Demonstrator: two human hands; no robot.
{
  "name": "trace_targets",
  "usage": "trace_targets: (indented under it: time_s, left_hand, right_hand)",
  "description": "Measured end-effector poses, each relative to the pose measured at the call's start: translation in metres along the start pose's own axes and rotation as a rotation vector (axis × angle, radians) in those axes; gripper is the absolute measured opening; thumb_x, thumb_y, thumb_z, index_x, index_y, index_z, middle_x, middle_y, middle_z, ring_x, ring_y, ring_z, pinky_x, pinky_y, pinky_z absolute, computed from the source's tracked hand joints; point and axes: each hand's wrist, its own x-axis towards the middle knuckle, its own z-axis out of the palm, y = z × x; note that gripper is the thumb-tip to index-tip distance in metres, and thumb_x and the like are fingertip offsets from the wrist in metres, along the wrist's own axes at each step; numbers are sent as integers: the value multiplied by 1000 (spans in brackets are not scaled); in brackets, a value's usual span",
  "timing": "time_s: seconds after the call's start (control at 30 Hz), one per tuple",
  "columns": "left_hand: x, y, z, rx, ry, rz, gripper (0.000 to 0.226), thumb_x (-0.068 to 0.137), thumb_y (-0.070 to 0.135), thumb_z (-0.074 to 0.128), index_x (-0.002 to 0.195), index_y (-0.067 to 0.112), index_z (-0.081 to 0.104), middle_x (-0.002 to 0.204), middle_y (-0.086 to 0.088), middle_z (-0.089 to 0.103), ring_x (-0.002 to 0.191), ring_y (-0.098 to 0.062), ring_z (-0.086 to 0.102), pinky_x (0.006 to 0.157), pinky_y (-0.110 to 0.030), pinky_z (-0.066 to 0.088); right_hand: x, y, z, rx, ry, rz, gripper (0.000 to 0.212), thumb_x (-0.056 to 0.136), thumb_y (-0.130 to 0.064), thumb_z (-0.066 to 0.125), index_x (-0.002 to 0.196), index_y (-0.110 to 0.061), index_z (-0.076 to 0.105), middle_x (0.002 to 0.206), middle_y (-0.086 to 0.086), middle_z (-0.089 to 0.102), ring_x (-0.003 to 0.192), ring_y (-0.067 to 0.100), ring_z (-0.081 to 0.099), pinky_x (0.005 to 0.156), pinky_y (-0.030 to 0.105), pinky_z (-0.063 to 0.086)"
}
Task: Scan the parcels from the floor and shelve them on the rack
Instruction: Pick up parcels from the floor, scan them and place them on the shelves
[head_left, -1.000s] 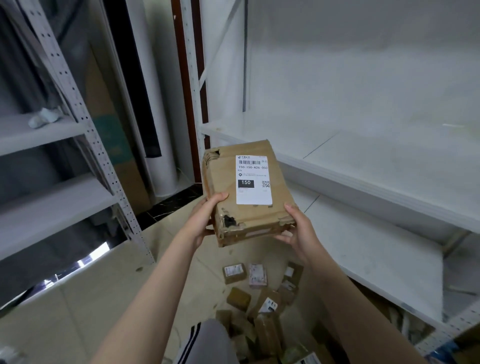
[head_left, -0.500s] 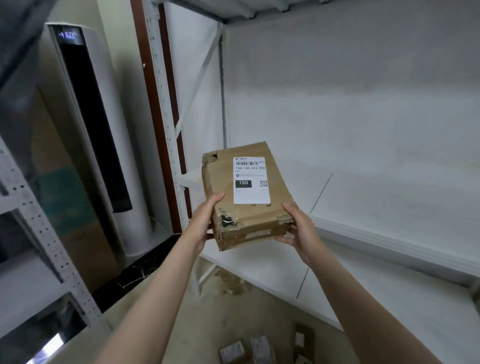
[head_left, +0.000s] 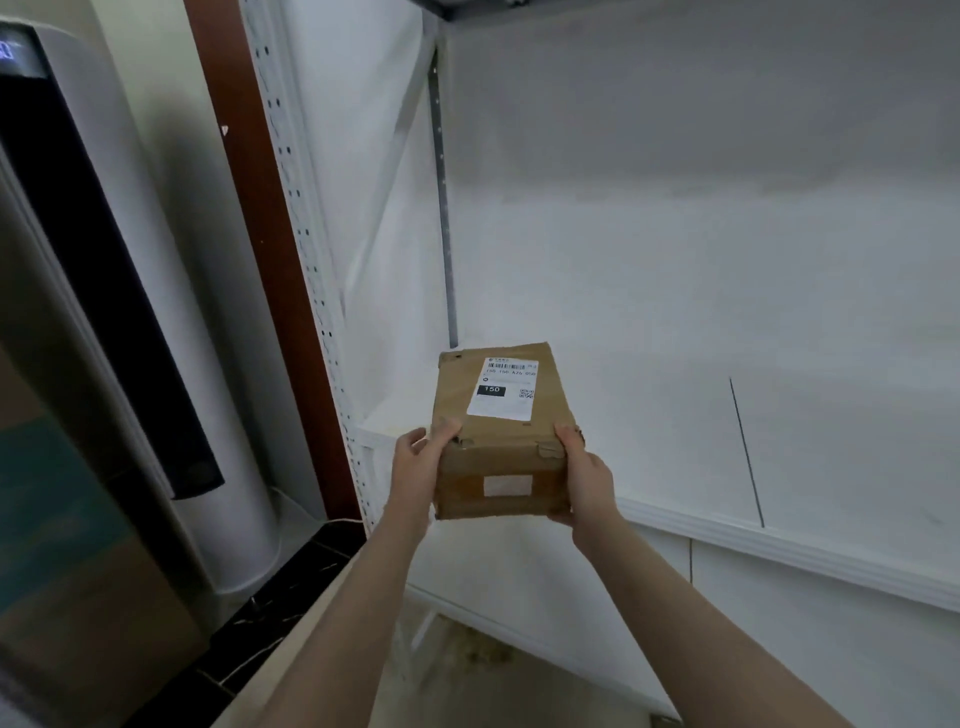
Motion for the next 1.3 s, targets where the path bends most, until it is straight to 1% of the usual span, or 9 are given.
trace_targets:
  time_s: [0.27,0.53,0.6,0.67,0.73,0.83,0.93,1.07,1.3]
  left_hand:
    - [70,6,-14,82,69,150,27,99,40,59,119,23,50,122,-2,54,111,-19,52,84,-32,40]
    - [137,0,-26,221,17,134,57,97,47,58,140,12,48,135,-6,54,118,-22,50,91,-35,41]
    - [148,-10,-27,322,63,156,80,92,47,67,151,7,31,147,-11,43,133,-29,43,106,-43,40]
    - [153,-21,-24,526,155,278,96,89,44,72,157,5,16,161,-17,24,149,-35,22,121,-49,24]
    - [150,-31,-17,735,230,455,86,94,44,65,158,13,18,165,-17,12,152,-36,9,123,-53,17]
    - [150,-40,-6,1022,159,627,63,99,60,38,152,25,37,164,-14,17,151,-38,7,122,-57,14]
    - [164,-37,-4,1118,121,604,85,85,80,18,149,29,42,162,-11,23,148,-38,10,121,-58,14]
    - [192,-26,-6,1202,82,564,84,84,82,34,150,30,37,163,-8,21,151,-35,8,123,-53,11]
    - [230,-13,2,1189,60,542,84,82,81,45,146,26,43,155,-5,33,141,-30,24,116,-46,31]
  right_hand:
    - [50,3,67,-100,-15,46,66,85,-73,49,121,-18,58,111,7,67,96,26,65,79,42,57]
    - [82,9,99,-408,-50,-20,59,93,-61,45,128,-13,52,115,7,63,101,28,63,92,49,55]
    - [85,13,102,-505,-76,-55,55,93,-54,54,130,-14,47,119,8,61,104,29,62,89,48,57]
    - [89,18,105,-539,-86,-96,57,93,-47,60,139,-17,42,126,9,60,108,29,61,91,47,56]
    - [95,21,109,-555,-55,-162,59,97,-41,58,147,-19,36,132,11,58,114,31,59,96,46,52]
    - [103,20,115,-552,38,-252,59,101,-35,52,153,-23,27,134,12,59,117,33,59,98,45,49]
    - [114,19,122,-622,76,-330,61,101,-37,50,154,-32,21,130,10,61,113,33,61,97,48,50]
    - [131,17,136,-768,74,-385,56,103,-40,43,154,-39,22,126,12,60,112,32,59,94,44,50]
    - [160,-2,142,-789,35,-387,52,104,-33,45,154,-34,28,126,9,61,116,30,56,89,35,43]
